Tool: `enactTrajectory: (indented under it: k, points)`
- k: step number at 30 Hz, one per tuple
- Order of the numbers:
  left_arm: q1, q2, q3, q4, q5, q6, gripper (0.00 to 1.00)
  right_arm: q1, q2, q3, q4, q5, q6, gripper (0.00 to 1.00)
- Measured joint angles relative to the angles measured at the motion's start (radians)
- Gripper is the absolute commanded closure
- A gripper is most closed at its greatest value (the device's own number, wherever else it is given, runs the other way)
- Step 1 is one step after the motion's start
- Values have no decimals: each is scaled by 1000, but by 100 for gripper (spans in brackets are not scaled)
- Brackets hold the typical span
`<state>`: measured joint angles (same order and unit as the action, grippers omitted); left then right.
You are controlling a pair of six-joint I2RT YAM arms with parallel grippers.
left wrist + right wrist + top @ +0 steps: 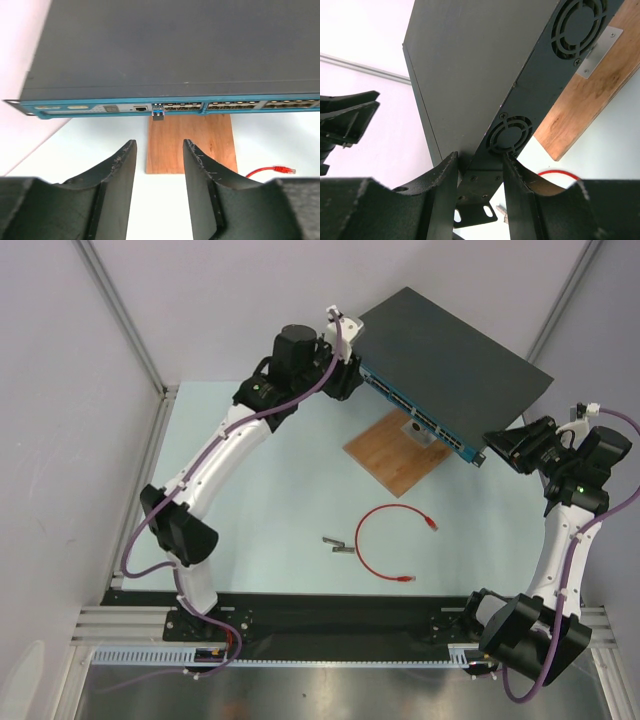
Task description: Insert the plug into the switch port
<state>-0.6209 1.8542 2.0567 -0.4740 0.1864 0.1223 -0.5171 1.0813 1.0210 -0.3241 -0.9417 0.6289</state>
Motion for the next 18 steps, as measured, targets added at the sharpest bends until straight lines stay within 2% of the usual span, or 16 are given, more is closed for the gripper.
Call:
enactTrajectory:
  k: [3,7,9,18]
  points:
    - [2,-22,-7,2,0,9,59,0,2,2,-2,-2,-2,100]
    - [2,-10,-7,5,-8,7,78,0,5,3,-3,-5,-4,100]
    - [2,8,-4,2,-10,8,83,0,7,6,-6,-6,-5,100]
    - [2,127,62,-16,-9,-16,85,0,13,12,-13,-11,-12,100]
